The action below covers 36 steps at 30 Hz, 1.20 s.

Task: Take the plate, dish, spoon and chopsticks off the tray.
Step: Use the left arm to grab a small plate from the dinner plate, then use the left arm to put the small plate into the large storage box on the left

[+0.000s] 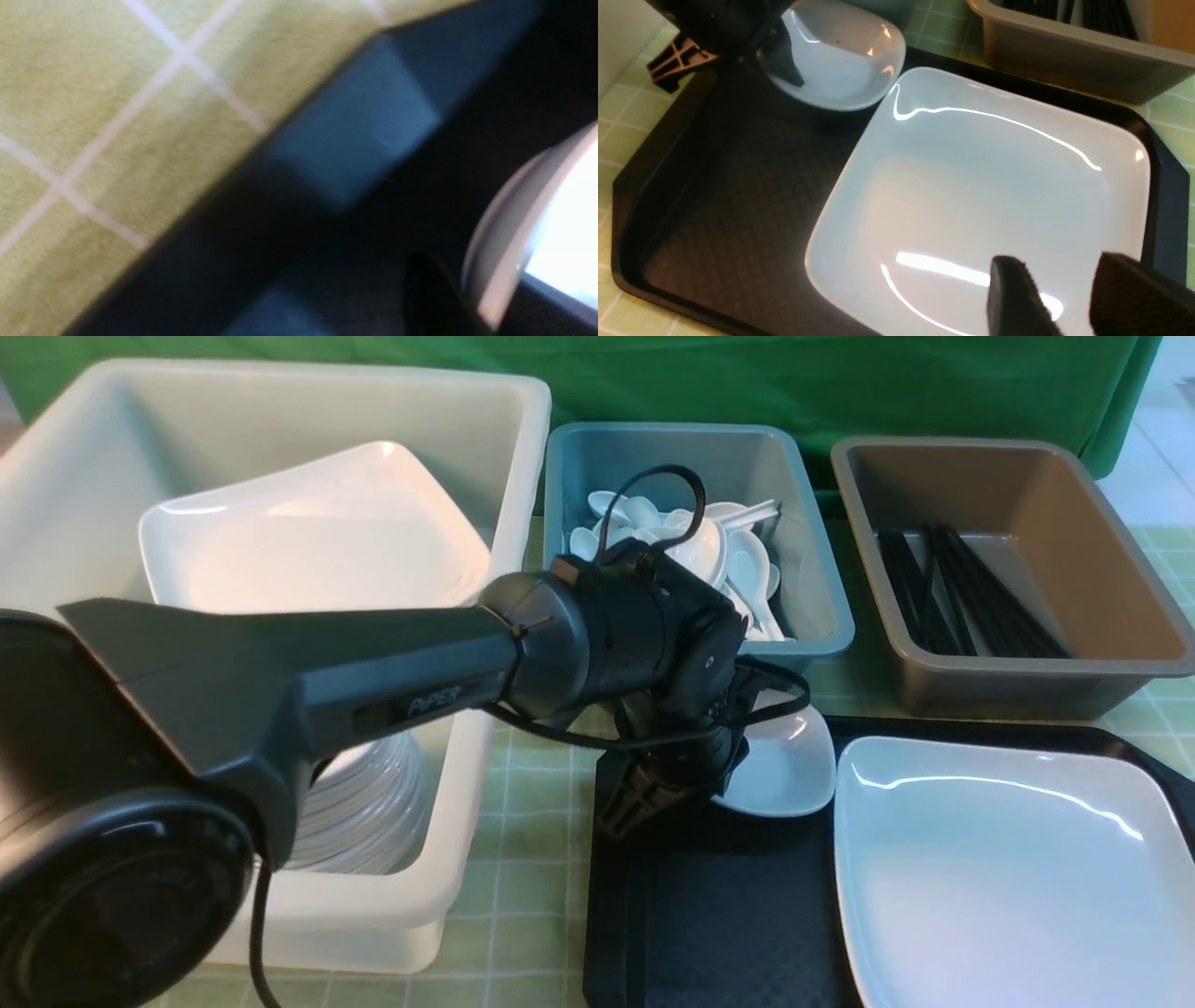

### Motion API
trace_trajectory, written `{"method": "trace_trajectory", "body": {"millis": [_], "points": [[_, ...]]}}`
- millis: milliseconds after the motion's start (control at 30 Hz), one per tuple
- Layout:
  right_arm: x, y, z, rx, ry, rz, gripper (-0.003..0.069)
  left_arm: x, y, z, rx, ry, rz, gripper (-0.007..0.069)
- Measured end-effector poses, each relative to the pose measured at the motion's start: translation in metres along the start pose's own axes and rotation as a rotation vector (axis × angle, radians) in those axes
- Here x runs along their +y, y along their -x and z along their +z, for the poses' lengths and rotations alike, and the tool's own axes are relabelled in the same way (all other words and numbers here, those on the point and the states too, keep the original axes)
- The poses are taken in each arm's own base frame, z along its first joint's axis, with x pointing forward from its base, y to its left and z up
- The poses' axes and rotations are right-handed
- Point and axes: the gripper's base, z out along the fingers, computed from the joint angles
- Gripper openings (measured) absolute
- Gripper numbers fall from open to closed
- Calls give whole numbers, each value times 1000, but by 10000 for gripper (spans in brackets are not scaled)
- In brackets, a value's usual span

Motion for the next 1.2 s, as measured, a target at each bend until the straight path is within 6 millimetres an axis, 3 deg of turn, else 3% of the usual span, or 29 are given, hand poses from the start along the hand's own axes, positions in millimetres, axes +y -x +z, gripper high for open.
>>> {"method": "trace_trajectory", "body": {"millis": [267, 433, 600, 633, 767, 800, 833, 867, 933, 1000, 1100, 1200], "points": [[0, 0, 0, 0, 0, 0, 242, -4, 2, -17, -6, -26, 135, 22], [0, 0, 0, 0, 0, 0, 242, -6, 6, -43, -29, -40, 323, 8], [0, 0, 0, 0, 0, 0, 242, -12, 9, -101, -38, -145, 589, 8], [0, 0, 0, 0, 0, 0, 242, -13, 9, -104, -38, -152, 586, 8], [0, 0, 0, 0, 0, 0, 242, -10, 20, -184, -103, -311, 703, 8], [0, 0, 0, 0, 0, 0, 242, -10, 21, -184, -105, -311, 707, 8], [0, 0, 0, -2, 0, 0, 242, -1, 33, -220, -147, -348, 719, 8], [0, 0, 0, -3, 0, 0, 242, -1, 35, -220, -148, -347, 715, 8], [0, 0, 0, -3, 0, 0, 242, 21, 57, -260, -198, -321, 736, 8], [0, 0, 0, -4, 0, 0, 242, 43, 74, -283, -223, -244, 728, 8], [0, 0, 0, -5, 0, 0, 242, 85, 95, -301, -246, -103, 686, 8], [0, 1, 0, -13, 0, 0, 242, 116, 106, -296, -255, -47, 617, 8]]}}
